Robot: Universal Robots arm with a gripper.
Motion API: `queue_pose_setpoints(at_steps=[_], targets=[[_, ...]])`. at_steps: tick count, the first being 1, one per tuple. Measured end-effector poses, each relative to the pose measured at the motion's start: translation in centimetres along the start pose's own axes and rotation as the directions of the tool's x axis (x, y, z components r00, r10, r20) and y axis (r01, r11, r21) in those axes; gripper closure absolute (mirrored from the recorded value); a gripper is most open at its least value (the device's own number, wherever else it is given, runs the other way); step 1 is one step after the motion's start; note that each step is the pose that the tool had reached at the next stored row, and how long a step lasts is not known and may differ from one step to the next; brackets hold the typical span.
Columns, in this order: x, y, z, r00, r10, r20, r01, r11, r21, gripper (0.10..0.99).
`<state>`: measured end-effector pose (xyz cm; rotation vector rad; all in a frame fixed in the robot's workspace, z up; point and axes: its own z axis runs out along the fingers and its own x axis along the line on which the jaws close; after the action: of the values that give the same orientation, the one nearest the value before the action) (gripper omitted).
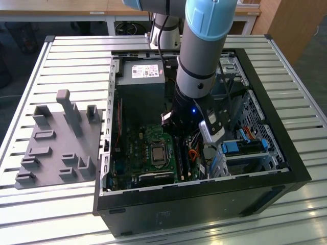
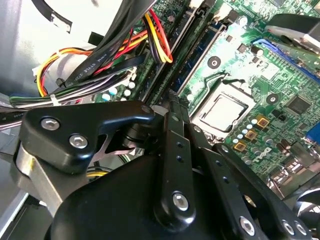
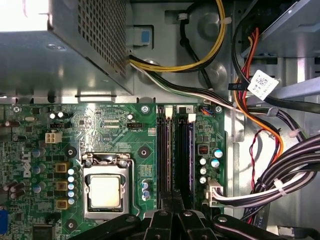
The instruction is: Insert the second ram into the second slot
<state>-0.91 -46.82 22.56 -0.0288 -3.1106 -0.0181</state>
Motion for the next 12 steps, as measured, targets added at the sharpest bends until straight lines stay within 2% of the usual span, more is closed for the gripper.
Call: queue_pose_setpoints(at_steps=[12], targets=[[-0.10,-0.02,1.05,1.0000,0.000,-0.0005,0.000,1.0000,0.001,0.965]])
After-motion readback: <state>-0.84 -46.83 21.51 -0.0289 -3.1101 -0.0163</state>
